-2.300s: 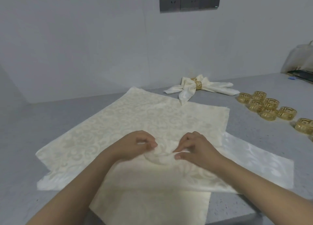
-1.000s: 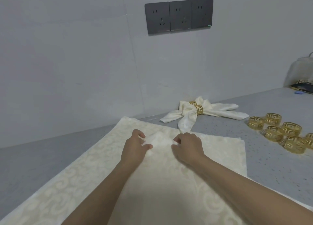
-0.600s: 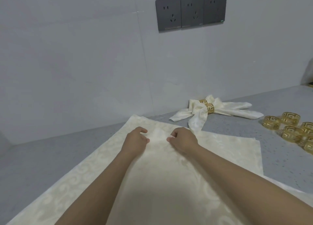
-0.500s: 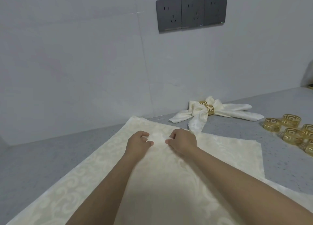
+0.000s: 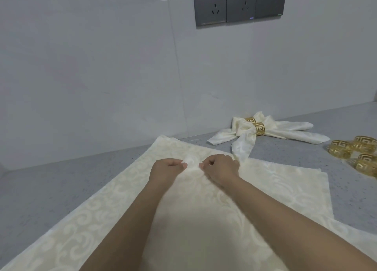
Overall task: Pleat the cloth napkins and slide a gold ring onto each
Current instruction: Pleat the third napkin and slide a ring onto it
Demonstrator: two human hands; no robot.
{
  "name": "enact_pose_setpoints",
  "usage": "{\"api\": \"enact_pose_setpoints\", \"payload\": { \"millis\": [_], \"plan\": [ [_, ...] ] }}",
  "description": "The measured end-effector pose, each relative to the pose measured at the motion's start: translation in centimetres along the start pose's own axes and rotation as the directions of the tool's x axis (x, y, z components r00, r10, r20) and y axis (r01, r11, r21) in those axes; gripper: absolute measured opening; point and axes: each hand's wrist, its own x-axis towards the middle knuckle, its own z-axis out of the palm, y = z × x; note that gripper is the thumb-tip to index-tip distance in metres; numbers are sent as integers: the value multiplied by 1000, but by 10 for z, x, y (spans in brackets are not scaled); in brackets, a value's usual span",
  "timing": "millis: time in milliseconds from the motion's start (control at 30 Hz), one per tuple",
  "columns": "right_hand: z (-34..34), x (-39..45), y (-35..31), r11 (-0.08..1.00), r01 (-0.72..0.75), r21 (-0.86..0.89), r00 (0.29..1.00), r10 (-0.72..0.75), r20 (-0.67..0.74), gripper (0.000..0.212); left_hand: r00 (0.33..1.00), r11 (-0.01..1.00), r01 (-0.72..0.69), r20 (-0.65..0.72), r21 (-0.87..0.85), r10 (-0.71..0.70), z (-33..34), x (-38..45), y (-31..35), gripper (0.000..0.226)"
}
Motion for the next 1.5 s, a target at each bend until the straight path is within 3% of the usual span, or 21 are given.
{"api": "enact_pose_setpoints", "payload": {
  "millis": [167, 333, 467, 633, 867, 1000, 1100, 1300, 1433, 1500],
  "plan": [
    [-5, 4, 0, 1000, 9, 15, 999, -9, 45, 6, 1000, 995, 20, 17, 98, -22, -1, 3, 6, 20],
    [-10, -1, 2, 999, 31, 6, 993, -32, 118, 18, 999, 998, 3, 53, 61, -7, -4, -4, 5, 24],
    [-5, -8, 3, 996, 85, -18, 996, -85, 30, 20, 999, 996, -36, 38, 79, 33, -4, -5, -2, 23],
    [6, -16, 1, 962, 203, -182, 971, -222, -88, 23, 992, 986, -122, -13, 111, 125, -1, -8, -10, 18],
    [0, -10, 4, 985, 170, -34, 984, -171, -55, 7, 988, 983, -151, -23, 108, 154, -1, -5, -11, 18],
    [-4, -4, 7, 974, 162, 159, 987, -158, -36, 25, 984, 983, -176, -29, 61, 178, -2, -6, -9, 17],
    [-8, -5, 9, 959, 172, 226, 984, -177, 3, 40, 978, 973, -209, 48, 101, 205, -8, -8, -8, 18],
    [-17, -6, 16, 921, 361, 145, 925, -373, 71, 28, 945, 936, -283, 228, 209, 235, -22, -9, -9, 25],
    [-16, -4, 20, 910, 394, 130, 912, -405, 67, 39, 918, 911, -338, 298, 236, 263, -25, -12, -7, 18],
    [-16, -4, 19, 909, 408, 89, 908, -414, 63, 34, 906, 900, -356, 331, 251, 266, -27, -13, -6, 16]
  ]
}}
